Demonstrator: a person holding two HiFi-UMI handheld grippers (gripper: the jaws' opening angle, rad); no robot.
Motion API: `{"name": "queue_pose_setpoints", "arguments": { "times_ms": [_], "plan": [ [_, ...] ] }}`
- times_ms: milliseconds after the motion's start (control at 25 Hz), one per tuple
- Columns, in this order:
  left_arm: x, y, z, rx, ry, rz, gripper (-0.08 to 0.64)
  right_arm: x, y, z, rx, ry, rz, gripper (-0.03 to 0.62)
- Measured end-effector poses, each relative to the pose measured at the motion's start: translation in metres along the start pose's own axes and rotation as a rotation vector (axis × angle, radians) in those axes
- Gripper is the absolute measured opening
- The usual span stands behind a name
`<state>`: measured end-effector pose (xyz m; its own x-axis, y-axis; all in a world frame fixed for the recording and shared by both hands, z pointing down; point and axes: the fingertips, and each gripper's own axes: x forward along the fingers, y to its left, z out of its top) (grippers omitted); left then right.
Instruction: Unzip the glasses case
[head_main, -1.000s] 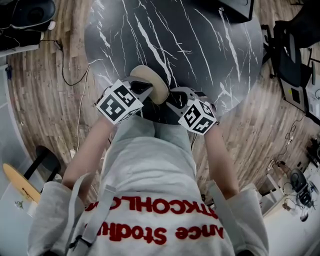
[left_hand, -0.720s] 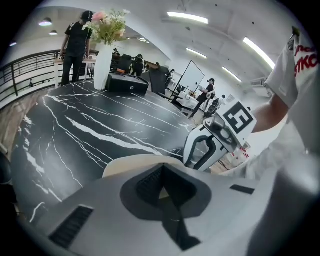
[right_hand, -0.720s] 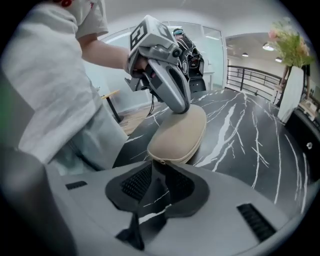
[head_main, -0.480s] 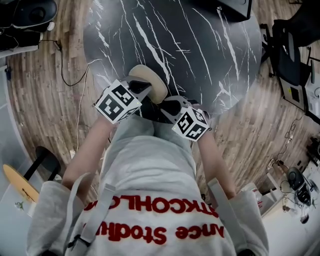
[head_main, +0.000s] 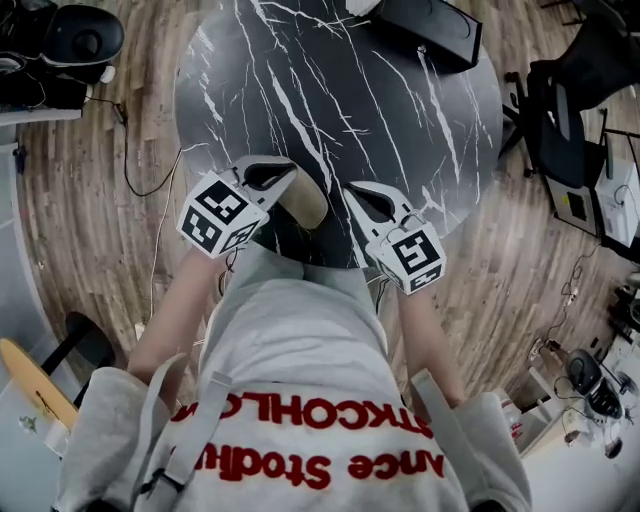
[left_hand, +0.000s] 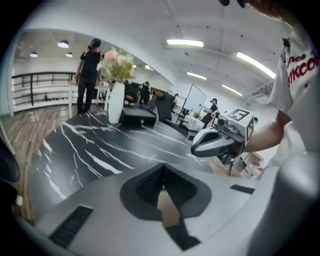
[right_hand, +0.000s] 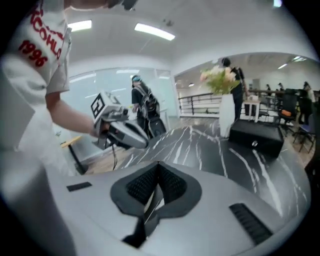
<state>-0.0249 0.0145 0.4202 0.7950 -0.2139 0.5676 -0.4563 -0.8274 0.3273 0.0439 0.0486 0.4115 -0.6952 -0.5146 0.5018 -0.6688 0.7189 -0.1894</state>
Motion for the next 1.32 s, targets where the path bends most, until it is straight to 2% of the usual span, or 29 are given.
{"name": "queue_pose_setpoints", "arguments": {
  "times_ms": [120, 280, 440, 680, 1040, 1320],
  "plan": [
    [-0.031, 0.018, 0.067, 0.052, -0.189, 0.111, 0.006, -0.022, -0.026, 0.069, 0.023, -0.179, -0.108, 0.015],
    [-0.087, 0.029, 0.151, 0.103, -0.432, 0.251, 0.006, -0.058, -0.043, 0.157, 0.028, -0.39, -0.204, 0.015],
    [-0.135, 0.023, 0.21, 0.174, -0.582, 0.346, 0.006, -0.089, -0.047, 0.22, 0.007, -0.529, -0.26, 0.015],
    [-0.163, 0.008, 0.248, 0.232, -0.681, 0.406, 0.006, -0.115, -0.044, 0.266, -0.027, -0.617, -0.291, 0.015],
    [-0.18, 0.009, 0.26, 0.121, -0.802, 0.474, 0.006, -0.132, -0.048, 0.285, -0.029, -0.657, -0.357, 0.015],
    [-0.188, 0.001, 0.262, 0.133, -0.821, 0.484, 0.006, -0.137, -0.035, 0.295, -0.033, -0.7, -0.323, 0.015]
  ]
}}
